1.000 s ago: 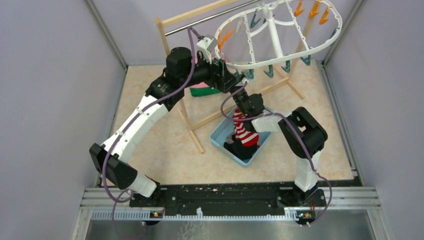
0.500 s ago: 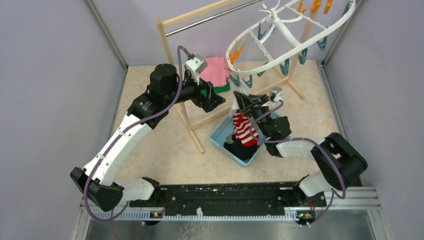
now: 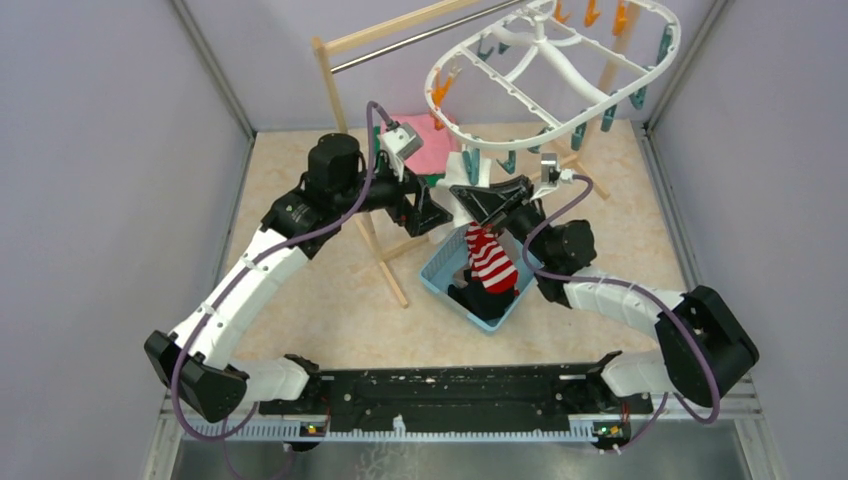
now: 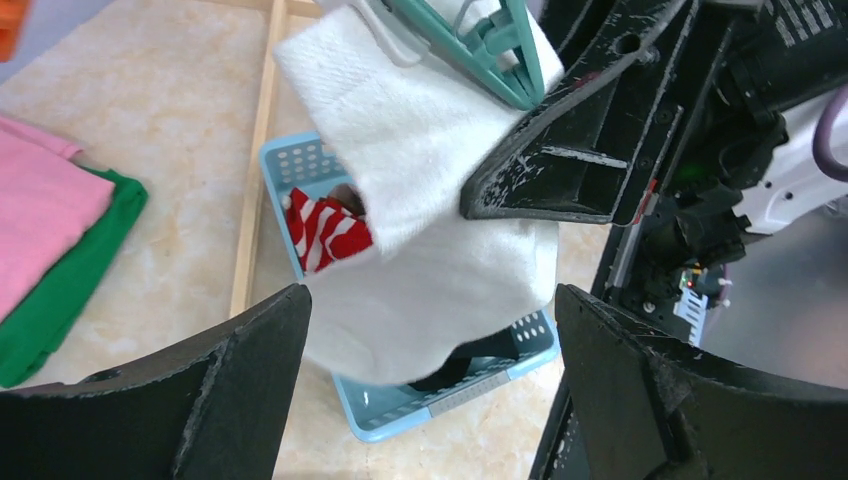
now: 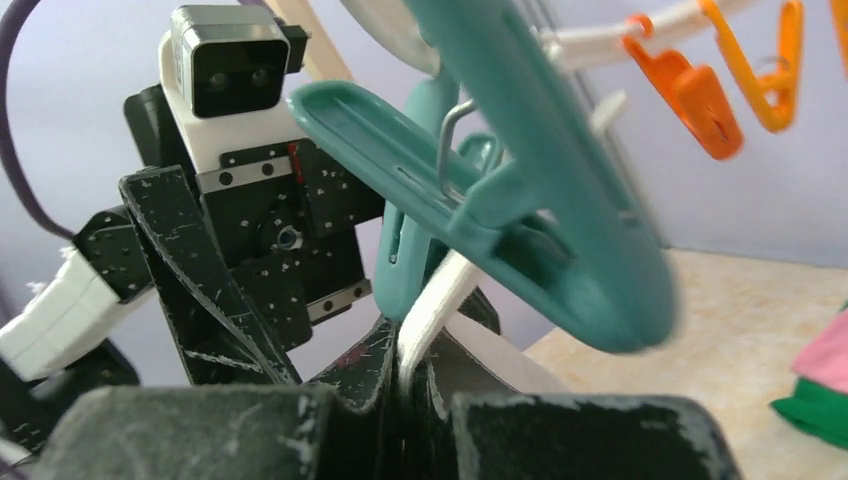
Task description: Remove the socks clipped to the hanger
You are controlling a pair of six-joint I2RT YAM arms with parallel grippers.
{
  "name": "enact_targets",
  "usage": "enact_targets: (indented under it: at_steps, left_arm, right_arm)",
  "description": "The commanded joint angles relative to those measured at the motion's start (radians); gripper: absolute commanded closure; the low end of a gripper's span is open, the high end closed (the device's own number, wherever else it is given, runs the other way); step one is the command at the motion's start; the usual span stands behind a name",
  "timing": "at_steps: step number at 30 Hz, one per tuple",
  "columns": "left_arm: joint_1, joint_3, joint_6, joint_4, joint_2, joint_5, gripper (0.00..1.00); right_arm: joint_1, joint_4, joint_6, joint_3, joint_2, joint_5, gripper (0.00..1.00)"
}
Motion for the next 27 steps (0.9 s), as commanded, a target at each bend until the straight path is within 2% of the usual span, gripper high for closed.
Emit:
enact_targets:
  at_steps: [1, 5, 7, 10, 17, 19, 24, 27]
  left_arm:
    - [0.009, -0.021, 0.017, 0.005, -0.033, 0.091, 0.03]
    - [0.011, -0.04, 0.041, -0.01, -0.041, 0.165, 0.06]
    - [0.011, -0.036, 0.047, -0.016, -0.04, 0.195, 0.12]
    - [0.011, -0.028, 0.096, -0.022, -0.043, 0.209, 0.24]
    - [0.011, -0.049, 0.13, -0.035, -0.059, 0.265, 0.33]
    - [0.011, -0.052, 0.126, -0.027, -0.054, 0.287, 0.4]
    - [0.011, -0.035, 0.113, -0.008, -0.035, 0.309, 0.72]
    - [0.012, -0.033, 0.107, -0.001, -0.029, 0.313, 0.83]
  right_arm:
    - [-0.005, 0.068, 0.147, 0.055, 0.045, -0.132, 1.0]
    - [-0.005, 0.197, 0.262, 0.058, 0.095, -0.189, 1.0]
    - [-0.005, 0.215, 0.29, 0.054, 0.107, -0.189, 1.0]
    - [-0.006, 0.2, 0.295, 0.054, 0.108, -0.204, 1.0]
    - [-0.004, 0.133, 0.311, 0.036, 0.073, -0.229, 0.99]
    - [-0.004, 0.127, 0.328, 0.039, 0.077, -0.234, 0.97]
    - [-0.005, 0.18, 0.38, 0.028, 0.086, -0.225, 0.9]
    - [-0.004, 0.181, 0.379, 0.023, 0.074, -0.215, 0.87]
